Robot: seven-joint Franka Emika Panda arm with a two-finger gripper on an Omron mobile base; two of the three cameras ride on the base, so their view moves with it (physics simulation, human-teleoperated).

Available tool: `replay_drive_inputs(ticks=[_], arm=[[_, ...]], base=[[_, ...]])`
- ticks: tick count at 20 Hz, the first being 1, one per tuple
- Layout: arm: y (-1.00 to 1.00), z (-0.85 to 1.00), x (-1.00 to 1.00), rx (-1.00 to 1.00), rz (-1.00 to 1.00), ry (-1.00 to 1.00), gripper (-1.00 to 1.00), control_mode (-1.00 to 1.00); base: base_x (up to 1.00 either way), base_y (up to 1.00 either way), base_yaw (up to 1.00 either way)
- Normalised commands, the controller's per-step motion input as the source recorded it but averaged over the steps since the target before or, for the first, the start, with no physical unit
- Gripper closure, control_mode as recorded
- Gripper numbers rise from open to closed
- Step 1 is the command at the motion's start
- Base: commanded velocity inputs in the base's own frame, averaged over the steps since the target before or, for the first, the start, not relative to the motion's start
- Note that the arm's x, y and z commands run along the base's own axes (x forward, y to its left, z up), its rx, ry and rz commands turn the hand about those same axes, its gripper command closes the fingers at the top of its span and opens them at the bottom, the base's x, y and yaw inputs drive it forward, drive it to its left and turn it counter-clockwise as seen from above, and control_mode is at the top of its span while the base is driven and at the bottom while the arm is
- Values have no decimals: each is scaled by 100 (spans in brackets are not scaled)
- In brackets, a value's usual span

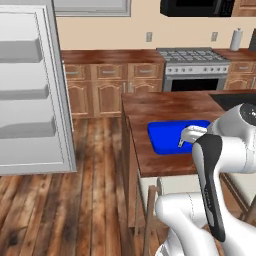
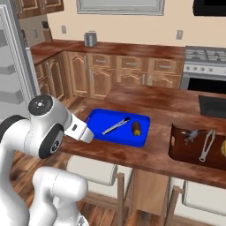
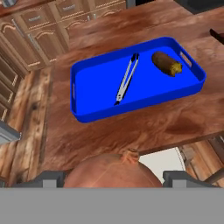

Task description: Gather the onion and sweet potato from the fridge and place them on a tray on the dining counter. Then gather the chicken drumstick and fish from the fridge and place them on the other tray.

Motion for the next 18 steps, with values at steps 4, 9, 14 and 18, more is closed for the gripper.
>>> replay_drive_inputs(ticks=[4, 9, 14, 18], arm=[[0, 0, 0, 0, 0, 0, 100, 100], [0, 0, 0, 0, 0, 0, 100, 100], [0, 0, 25, 0, -8, 11, 100, -100], [0, 0, 41, 0, -6, 11, 100, -100]], base=[[45, 0, -11], [36, 0, -10], [5, 0, -2], [0, 0, 0]])
